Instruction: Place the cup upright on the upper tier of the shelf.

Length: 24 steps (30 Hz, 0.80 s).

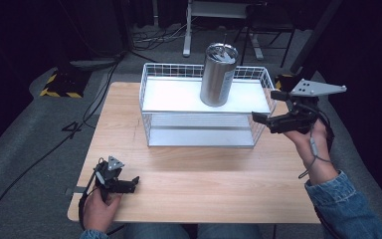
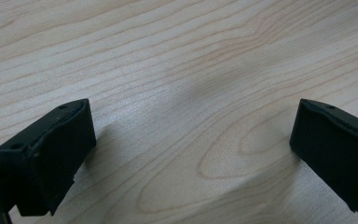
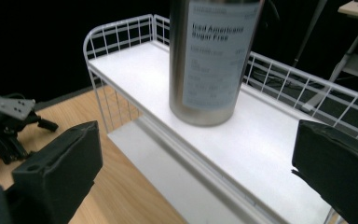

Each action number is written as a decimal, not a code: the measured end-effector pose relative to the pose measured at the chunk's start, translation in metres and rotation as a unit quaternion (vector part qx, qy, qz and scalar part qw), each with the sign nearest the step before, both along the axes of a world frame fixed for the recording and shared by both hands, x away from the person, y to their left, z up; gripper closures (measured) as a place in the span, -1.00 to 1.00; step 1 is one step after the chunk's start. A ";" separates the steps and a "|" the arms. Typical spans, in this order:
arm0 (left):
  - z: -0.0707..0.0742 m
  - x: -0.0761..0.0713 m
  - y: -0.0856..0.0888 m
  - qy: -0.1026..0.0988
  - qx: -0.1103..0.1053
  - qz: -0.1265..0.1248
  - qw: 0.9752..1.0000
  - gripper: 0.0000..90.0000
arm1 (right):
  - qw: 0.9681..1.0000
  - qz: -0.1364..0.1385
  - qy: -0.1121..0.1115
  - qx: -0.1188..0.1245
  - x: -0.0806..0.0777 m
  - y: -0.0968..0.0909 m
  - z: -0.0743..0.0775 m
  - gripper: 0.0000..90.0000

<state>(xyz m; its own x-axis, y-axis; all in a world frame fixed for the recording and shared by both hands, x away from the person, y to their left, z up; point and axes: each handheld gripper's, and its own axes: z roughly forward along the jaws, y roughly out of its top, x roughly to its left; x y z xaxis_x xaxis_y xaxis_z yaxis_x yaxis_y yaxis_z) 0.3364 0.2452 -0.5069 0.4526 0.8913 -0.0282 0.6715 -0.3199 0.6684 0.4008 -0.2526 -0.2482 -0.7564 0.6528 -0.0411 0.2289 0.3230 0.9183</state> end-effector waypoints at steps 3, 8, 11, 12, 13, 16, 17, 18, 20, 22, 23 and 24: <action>0.000 0.000 0.000 0.002 0.000 0.000 1.000 -0.99 | 1.000 0.002 0.007 -0.009 -0.004 -0.001 -0.012 -0.87; 0.000 0.000 0.000 0.002 0.000 0.000 1.000 -0.99 | 1.000 0.002 0.024 -0.015 -0.009 -0.004 -0.031 -0.87; 0.000 0.000 0.000 0.001 0.000 0.000 1.000 -0.99 | 0.999 0.001 0.033 -0.018 -0.012 -0.005 -0.042 -0.87; 0.000 0.000 0.000 0.002 0.000 0.000 1.000 -0.99 | 0.999 0.000 0.037 -0.020 -0.013 -0.006 -0.045 -0.87; 0.000 0.000 0.000 0.002 0.000 -0.001 1.000 -0.99 | 0.999 0.000 0.040 -0.022 -0.014 -0.006 -0.049 -0.87; 0.000 0.000 0.000 0.002 0.000 -0.001 1.000 -0.99 | 0.998 0.000 0.051 -0.028 -0.017 -0.007 -0.060 -0.87; 0.000 0.000 0.000 0.001 0.000 0.000 1.000 -0.99 | 0.998 0.000 0.054 -0.029 -0.018 -0.008 -0.064 -0.87; 0.000 0.000 0.000 0.001 0.000 0.000 1.000 -0.99 | 0.998 0.000 0.058 -0.030 -0.018 -0.008 -0.068 -0.87; 0.000 0.000 0.000 0.002 0.000 -0.001 1.000 -0.99 | 0.997 0.000 0.066 -0.032 -0.020 -0.009 -0.075 -0.87; 0.000 0.000 0.000 0.001 0.000 0.000 1.000 -0.99 | 0.997 -0.001 0.075 -0.034 -0.020 -0.009 -0.084 -0.87; 0.000 0.000 0.000 0.001 0.000 0.000 1.000 -0.99 | 0.996 0.000 0.078 -0.036 -0.021 -0.010 -0.088 -0.87; 0.000 0.000 0.000 0.002 -0.001 0.000 1.000 -0.99 | 0.996 -0.002 0.083 -0.037 -0.021 -0.010 -0.092 -0.87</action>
